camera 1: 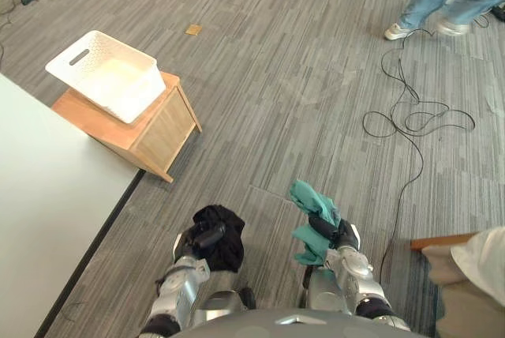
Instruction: Tidy up the quilt and then pick up the clothes from the bed and put them into the laundry hamper
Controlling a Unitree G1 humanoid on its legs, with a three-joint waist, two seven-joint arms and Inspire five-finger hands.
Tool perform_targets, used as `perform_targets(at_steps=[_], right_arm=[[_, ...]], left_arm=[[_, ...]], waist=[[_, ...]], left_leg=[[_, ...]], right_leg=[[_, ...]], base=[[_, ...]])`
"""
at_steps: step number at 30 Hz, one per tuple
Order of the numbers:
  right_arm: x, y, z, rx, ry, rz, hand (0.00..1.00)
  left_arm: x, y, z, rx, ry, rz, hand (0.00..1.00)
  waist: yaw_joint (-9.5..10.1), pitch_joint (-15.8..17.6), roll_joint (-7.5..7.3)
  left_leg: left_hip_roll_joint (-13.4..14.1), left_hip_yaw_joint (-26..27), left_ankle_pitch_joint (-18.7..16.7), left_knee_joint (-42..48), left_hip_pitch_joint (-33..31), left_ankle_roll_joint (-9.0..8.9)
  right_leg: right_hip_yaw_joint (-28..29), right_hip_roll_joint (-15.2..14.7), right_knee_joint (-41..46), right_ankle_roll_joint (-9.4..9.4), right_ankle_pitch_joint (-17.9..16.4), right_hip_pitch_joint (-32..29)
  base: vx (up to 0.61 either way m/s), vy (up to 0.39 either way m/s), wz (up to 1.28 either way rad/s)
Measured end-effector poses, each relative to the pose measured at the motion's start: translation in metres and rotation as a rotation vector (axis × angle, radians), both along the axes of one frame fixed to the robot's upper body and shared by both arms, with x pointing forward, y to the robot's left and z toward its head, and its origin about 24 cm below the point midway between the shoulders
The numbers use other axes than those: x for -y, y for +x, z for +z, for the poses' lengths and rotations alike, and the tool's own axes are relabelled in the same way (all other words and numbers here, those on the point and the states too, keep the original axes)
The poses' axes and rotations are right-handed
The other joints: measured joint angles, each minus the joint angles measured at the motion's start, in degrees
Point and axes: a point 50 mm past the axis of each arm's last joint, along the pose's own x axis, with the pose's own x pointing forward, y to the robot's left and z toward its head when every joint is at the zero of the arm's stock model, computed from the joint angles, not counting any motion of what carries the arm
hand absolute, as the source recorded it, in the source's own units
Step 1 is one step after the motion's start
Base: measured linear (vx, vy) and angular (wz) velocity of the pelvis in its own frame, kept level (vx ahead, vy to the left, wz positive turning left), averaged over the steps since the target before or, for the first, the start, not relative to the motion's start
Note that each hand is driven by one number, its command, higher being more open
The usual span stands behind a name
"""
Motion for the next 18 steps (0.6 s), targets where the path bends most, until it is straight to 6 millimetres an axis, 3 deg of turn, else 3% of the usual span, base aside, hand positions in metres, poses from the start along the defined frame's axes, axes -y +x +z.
perform_targets(at_steps=[1,2,4,5,6,8,10,11,12,13,14,15,17,18], right_arm=[[0.000,0.001,0.001,0.007,0.000,-0.002,0.00],[0.000,0.004,0.004,0.030,-0.003,-0.003,0.00],[0.000,0.002,0.004,0.034,-0.006,-0.006,0.00],[0.002,-0.002,0.002,0.019,-0.012,-0.012,0.00],[0.005,0.006,0.005,0.029,-0.022,-0.007,0.00],[0.002,0.018,0.011,0.053,-0.005,-0.032,0.00],[0.003,0.013,0.008,0.043,-0.008,-0.028,0.00],[0.000,0.011,0.007,0.035,-0.011,-0.009,0.00],[-0.003,0.001,0.001,0.004,-0.020,0.027,0.00],[-0.006,-0.002,-0.001,-0.008,-0.023,0.046,0.00],[-0.009,-0.005,-0.003,-0.020,-0.024,0.066,0.00],[-0.013,-0.005,-0.004,-0.027,-0.022,0.084,0.00],[-0.019,0.000,-0.001,-0.016,-0.026,0.114,0.00],[-0.023,0.007,0.002,0.001,-0.029,0.136,0.00]], left_arm=[[0.000,0.003,0.002,0.010,0.000,-0.002,0.00],[0.000,0.008,0.005,0.030,0.003,-0.001,0.00],[-0.001,0.009,0.006,0.040,0.008,0.000,0.00],[-0.002,0.008,0.004,0.031,0.009,0.011,0.00],[0.004,0.008,0.002,0.020,-0.004,0.012,0.00],[0.011,0.011,0.000,0.005,-0.002,-0.021,0.00],[0.017,0.009,-0.002,0.000,-0.015,-0.041,0.00],[0.021,0.006,-0.003,-0.005,-0.032,-0.048,0.00],[0.024,-0.004,-0.007,-0.024,-0.049,-0.043,0.00],[0.024,-0.011,-0.009,-0.034,-0.057,-0.034,0.00],[0.024,-0.017,-0.009,-0.031,-0.067,-0.026,0.00],[0.023,-0.020,-0.007,-0.015,-0.076,-0.018,0.00],[0.022,-0.023,-0.005,-0.001,-0.078,-0.013,0.00],[0.020,-0.021,-0.001,0.028,-0.079,0.000,0.00]], waist=[[-0.22,0.10,0.20],[-1.16,0.03,0.23],[-1.22,-0.77,-1.34],[-1.36,-1.04,-1.88],[-0.69,-0.67,0.35],[-1.28,0.01,0.57],[-1.47,0.01,0.70],[-1.30,0.17,0.99],[-1.00,0.54,1.87],[-0.88,0.61,2.33],[-0.57,0.83,3.02],[0.15,1.16,3.51],[2.74,1.35,3.22],[4.02,1.40,3.15]], left_leg=[[0.89,-0.33,-0.20,0.22,0.67,-0.40],[2.73,-1.00,-1.71,0.56,2.44,-3.31],[2.68,-0.85,-3.84,0.56,4.22,-6.90],[3.21,-1.16,-6.52,0.53,7.09,-10.83],[5.10,-0.63,-6.30,0.84,7.04,-10.72],[5.73,-1.19,0.31,0.41,8.34,-9.86],[6.92,-1.37,4.56,5.17,8.43,-10.21],[7.90,-2.66,7.92,13.47,6.34,-9.83],[9.83,-3.73,17.50,27.81,1.45,-10.87],[10.72,-4.45,18.94,34.54,-1.11,-11.75],[12.29,-4.83,16.56,45.98,-5.95,-12.18],[13.68,-4.33,11.66,57.06,-12.30,-11.94],[12.99,-2.27,5.92,61.35,-20.48,-10.51],[11.82,-1.52,2.85,58.62,-24.79,-9.87]], right_leg=[[0.01,1.43,-5.03,0.05,0.49,-1.09],[-0.02,3.70,-20.56,0.22,5.54,-2.33],[0.31,3.98,-34.72,0.61,12.82,-2.65],[0.21,3.87,-37.41,-3.19,28.96,-2.52],[0.05,6.00,-35.12,-2.96,26.50,-3.40],[0.55,6.98,-25.54,-5.37,19.10,-5.42],[0.17,8.18,-24.90,-5.69,16.20,-2.67],[-0.10,9.85,-26.01,-5.54,14.34,0.62],[0.51,11.90,-29.98,-5.33,12.99,6.75],[1.09,12.93,-32.41,-5.85,12.63,9.56],[1.78,14.31,-34.76,-6.44,12.31,12.84],[2.61,15.52,-36.29,-7.31,11.71,16.28],[5.29,15.78,-38.08,-7.77,10.54,20.12],[6.78,15.73,-39.71,-7.71,10.21,22.25]], base=[[0.54,-0.205,0.55],[0.59,-0.258,0.47],[0.67,-0.312,0.41],[0.58,-0.262,0.03],[0.64,-0.279,-0.17],[0.53,-0.268,-0.30],[0.51,-0.252,-0.12],[0.67,-0.264,-0.22],[0.55,-0.165,-0.27],[0.53,-0.082,-0.33],[0.33,-0.012,-0.33],[0.39,-0.030,-0.37],[0.42,-0.015,-0.55],[0.39,0.013,-0.59]])
